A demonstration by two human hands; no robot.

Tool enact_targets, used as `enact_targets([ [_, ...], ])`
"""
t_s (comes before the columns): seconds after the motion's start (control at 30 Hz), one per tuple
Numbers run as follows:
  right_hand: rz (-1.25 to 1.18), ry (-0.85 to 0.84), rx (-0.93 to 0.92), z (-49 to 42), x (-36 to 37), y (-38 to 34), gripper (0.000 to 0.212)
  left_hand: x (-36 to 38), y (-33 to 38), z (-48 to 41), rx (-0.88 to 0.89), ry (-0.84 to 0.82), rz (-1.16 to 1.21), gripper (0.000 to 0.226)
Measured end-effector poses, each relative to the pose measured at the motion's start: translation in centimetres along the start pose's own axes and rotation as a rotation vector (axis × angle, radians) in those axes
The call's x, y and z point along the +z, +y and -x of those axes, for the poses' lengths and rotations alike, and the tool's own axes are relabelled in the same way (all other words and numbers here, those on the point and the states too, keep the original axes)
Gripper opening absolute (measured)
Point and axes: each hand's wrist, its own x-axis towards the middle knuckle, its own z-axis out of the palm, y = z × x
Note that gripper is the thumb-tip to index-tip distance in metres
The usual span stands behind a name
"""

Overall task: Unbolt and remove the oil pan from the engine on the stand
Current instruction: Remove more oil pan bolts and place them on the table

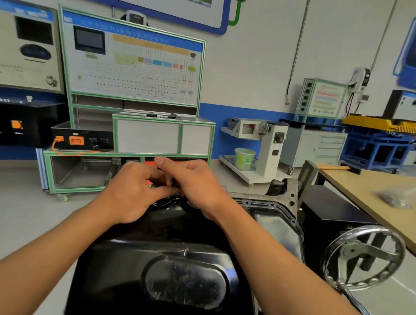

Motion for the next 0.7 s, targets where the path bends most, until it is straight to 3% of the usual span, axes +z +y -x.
enact_targets([
  [0.1,-0.018,0.009,-0.006,0.1,0.2,0.1,0.053,0.0,-0.1,0.0,-0.011,0.004,0.028,0.039],
  [0.23,0.049,0.054,-0.079,0.6,-0.1,0.3,0.022,0.0,0.2,0.2,0.000,0.014,0.064,0.043],
  [0.33,0.069,0.106,-0.157,1.3,-0.3,0.2,0.013,0.1,0.6,0.2,-0.012,0.005,0.079,0.036],
  [0.5,0.121,0.147,-0.235,2.0,-0.5,0.0,0.031,0.0,0.3,0.2,-0.044,-0.009,0.122,0.025],
  [0.7,0.029,0.195,-0.222,1.5,-0.3,0.1,0.053,0.0,-0.4,0.0,-0.056,0.012,0.160,0.028],
])
